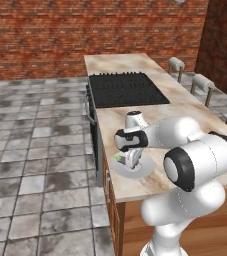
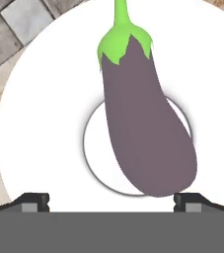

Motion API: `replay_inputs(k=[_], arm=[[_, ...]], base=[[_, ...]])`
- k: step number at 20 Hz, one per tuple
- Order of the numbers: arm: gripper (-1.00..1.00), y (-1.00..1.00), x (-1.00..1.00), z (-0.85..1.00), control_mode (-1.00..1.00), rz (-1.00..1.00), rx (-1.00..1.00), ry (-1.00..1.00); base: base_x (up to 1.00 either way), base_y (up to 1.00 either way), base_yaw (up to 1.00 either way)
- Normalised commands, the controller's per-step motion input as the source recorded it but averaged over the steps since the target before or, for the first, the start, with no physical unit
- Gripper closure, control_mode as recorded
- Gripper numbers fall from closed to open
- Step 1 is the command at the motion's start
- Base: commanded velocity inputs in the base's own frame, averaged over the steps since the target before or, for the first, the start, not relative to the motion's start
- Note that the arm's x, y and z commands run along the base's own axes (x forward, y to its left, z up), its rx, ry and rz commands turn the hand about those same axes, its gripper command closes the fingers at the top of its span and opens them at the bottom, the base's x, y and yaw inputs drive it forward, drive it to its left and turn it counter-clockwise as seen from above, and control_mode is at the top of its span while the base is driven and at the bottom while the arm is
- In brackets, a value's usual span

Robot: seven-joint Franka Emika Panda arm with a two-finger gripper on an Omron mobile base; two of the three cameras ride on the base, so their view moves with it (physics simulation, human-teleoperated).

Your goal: Pick the eggplant from the counter and place it in the microwave.

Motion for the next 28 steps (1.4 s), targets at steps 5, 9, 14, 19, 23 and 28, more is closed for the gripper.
replay_inputs(k=[5,9,14,19,23,28], arm=[[-1.00,0.00,0.00,0.02,-1.00,0.00,0.00,-0.09],[-1.00,0.00,0.00,0.00,-1.00,0.00,0.00,-0.09],[-1.00,0.01,0.12,0.00,-1.00,0.00,0.00,-0.04],[-1.00,0.07,0.38,0.00,-1.00,0.00,0.00,0.02],[-1.00,0.20,0.45,-0.01,-1.00,0.00,0.00,0.04],[-1.00,0.28,0.24,-0.10,-1.00,0.00,0.00,0.06]], base=[[0.00,0.00,0.00],[0.00,0.00,0.00],[0.00,0.00,0.00],[0.00,0.00,0.00],[0.00,0.00,0.00],[0.00,0.00,0.00]])
